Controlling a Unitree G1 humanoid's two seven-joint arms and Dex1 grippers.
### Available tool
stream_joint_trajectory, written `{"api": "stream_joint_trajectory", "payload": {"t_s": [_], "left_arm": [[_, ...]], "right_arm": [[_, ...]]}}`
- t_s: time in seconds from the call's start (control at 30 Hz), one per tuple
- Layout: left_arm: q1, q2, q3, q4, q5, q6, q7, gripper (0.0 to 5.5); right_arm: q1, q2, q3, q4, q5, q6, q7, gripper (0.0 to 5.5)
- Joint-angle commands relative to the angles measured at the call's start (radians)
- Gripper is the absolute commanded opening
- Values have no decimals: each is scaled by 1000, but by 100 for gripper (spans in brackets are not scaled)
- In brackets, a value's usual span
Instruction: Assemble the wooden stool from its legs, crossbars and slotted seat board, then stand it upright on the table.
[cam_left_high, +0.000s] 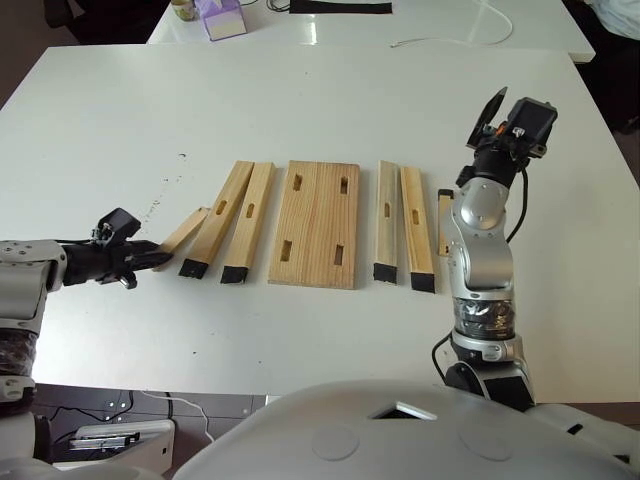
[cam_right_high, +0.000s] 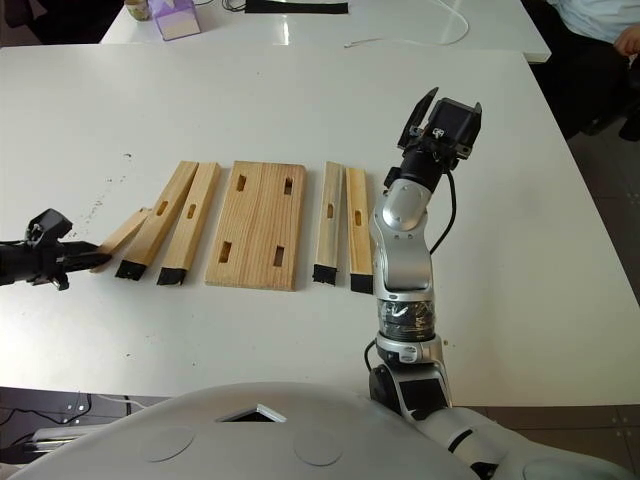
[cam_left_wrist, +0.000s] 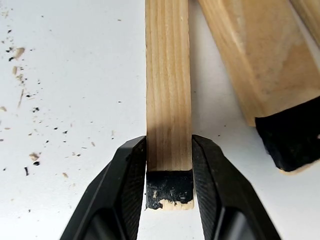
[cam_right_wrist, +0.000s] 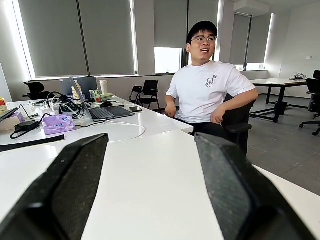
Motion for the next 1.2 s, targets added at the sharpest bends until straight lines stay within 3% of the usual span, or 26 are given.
{"api": "stream_joint_trajectory", "payload": {"t_s": [0.03, 0.13, 0.3, 0.47, 0.6, 0.73, 0.83, 0.97, 1.2], "left_arm": [[-1, 0, -36, 41, 16, -17, -29, 130], [-118, -37, -14, 76, 5, -20, 19, 130], [-412, -183, 209, -40, -219, 170, 234, 130], [-479, -488, 394, -421, -585, 354, 562, 130], [-511, -729, 370, -619, -804, 350, 796, 130], [-563, -866, 293, -706, -919, 287, 898, 130], [-586, -907, 224, -719, -949, 254, 888, 130], [-575, -897, 148, -713, -957, 237, 822, 130], [-530, -766, 105, -698, -960, 267, 662, 130]], "right_arm": [[37, 79, 7, -9, 14, 2, 1, 319], [21, 59, 3, -8, 28, 10, 24, 319], [-66, 4, -87, 14, 195, 48, 177, 319], [-217, -92, -177, 77, 409, 191, 399, 319], [-346, -241, -142, 72, 465, 321, 600, 319], [-477, -342, -132, 96, 489, 290, 769, 319], [-561, -379, -164, 171, 567, 296, 902, 319], [-639, -426, -236, 171, 899, 553, 1156, 319], [-764, -564, -243, 248, 1153, 848, 1400, 319]]}}
